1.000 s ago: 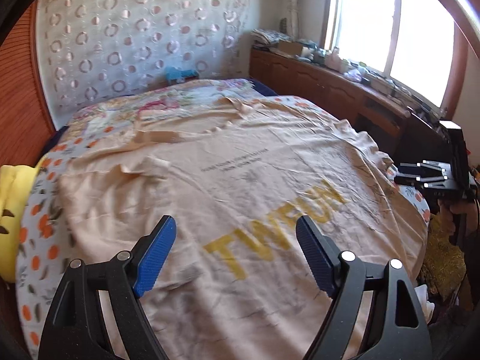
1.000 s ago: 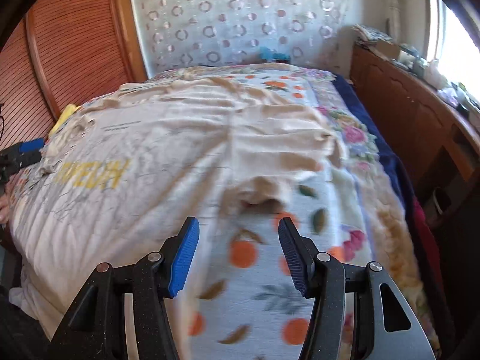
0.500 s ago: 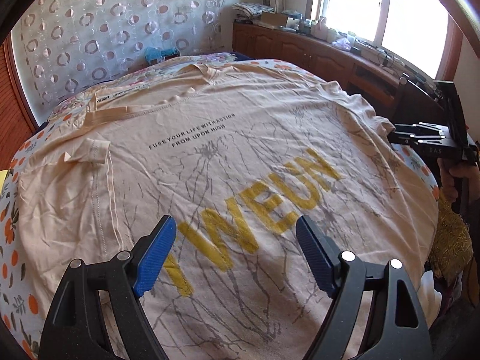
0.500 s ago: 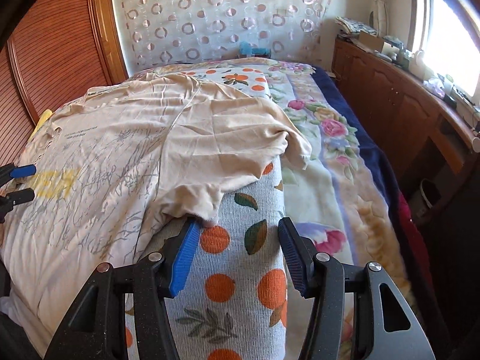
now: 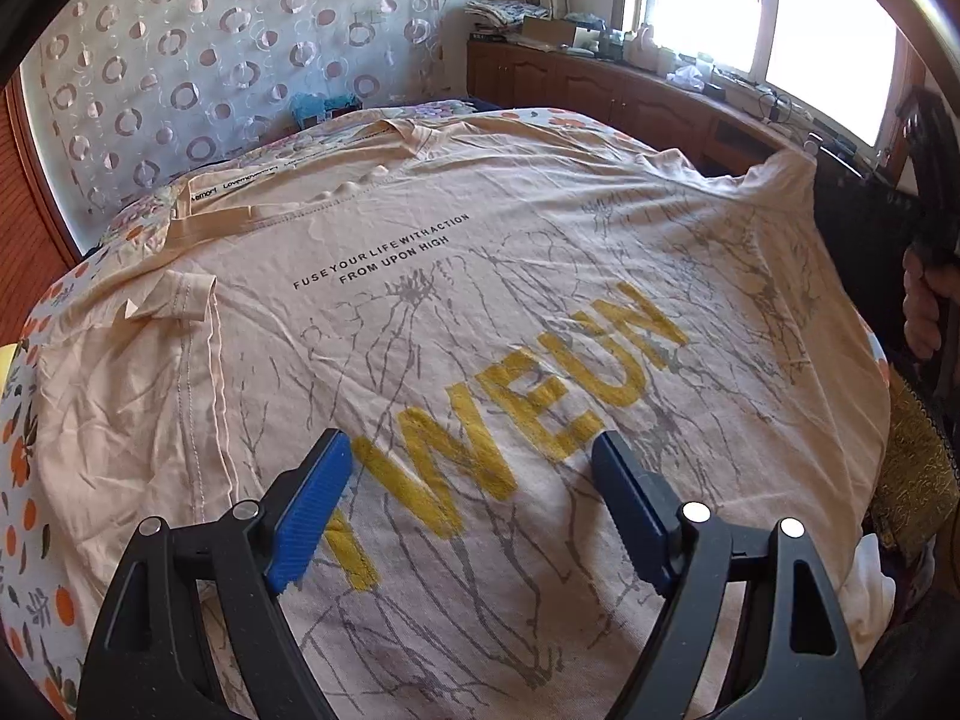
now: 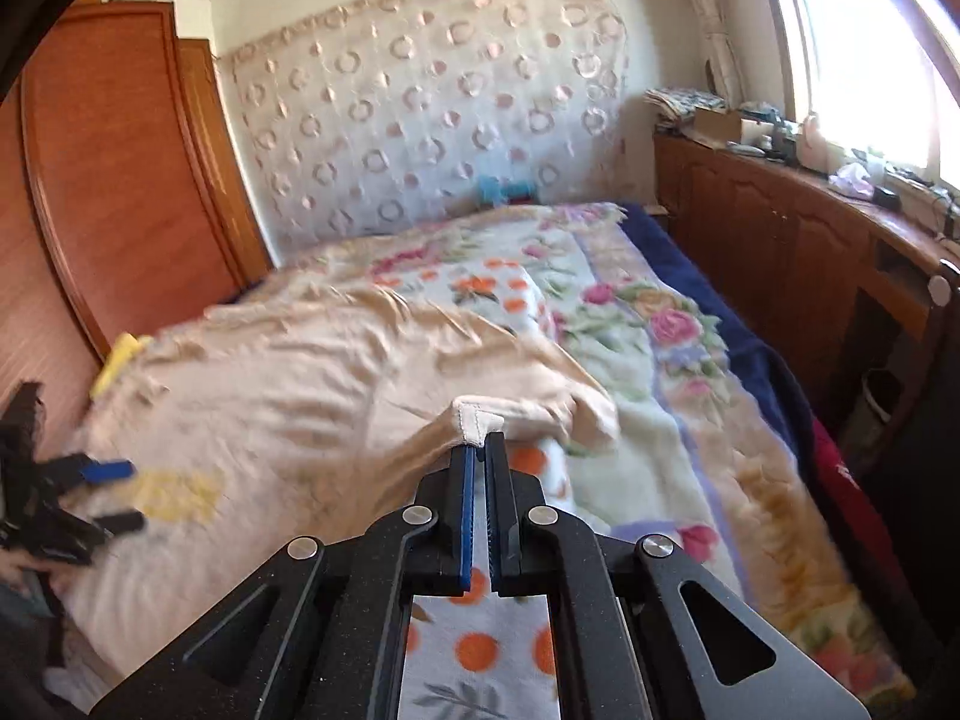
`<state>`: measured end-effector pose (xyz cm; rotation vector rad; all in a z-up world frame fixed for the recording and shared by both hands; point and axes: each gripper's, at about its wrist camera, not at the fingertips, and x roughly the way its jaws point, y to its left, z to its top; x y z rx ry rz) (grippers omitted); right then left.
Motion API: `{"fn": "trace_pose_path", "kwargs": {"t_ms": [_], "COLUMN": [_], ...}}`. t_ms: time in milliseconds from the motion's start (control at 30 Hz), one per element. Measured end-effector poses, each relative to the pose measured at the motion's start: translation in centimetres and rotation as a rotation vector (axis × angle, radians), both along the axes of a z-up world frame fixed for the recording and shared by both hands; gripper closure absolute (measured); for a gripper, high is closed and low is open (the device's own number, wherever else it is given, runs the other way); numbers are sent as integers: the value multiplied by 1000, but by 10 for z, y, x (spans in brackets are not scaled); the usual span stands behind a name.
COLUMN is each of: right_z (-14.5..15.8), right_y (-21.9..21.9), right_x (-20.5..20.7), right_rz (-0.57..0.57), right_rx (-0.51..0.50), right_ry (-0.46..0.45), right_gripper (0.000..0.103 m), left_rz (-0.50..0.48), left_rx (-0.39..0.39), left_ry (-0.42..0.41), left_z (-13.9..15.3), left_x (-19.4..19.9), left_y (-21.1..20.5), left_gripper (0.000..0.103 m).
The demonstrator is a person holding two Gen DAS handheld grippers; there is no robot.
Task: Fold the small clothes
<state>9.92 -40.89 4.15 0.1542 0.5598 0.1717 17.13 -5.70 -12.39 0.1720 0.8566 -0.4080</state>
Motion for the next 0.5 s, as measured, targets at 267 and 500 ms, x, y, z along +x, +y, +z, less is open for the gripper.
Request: {"fn": "trace_pose_path", "kwargs": {"t_ms": [267, 500], "right_z": [8, -27], "right_y": [59, 62], "right_x": [14, 12], "right_rz": [172, 248], "right_rx": [-84, -90], "right_ry": [11, 156], "right_gripper": [100, 100], "left_rz": [1, 1], "left_rx": [9, 11], "left_ry": [-4, -5], "left_z": [2, 2], "left_x": [-1, -1], "left_y": [-2, -2], "left_gripper": [20, 20]}}
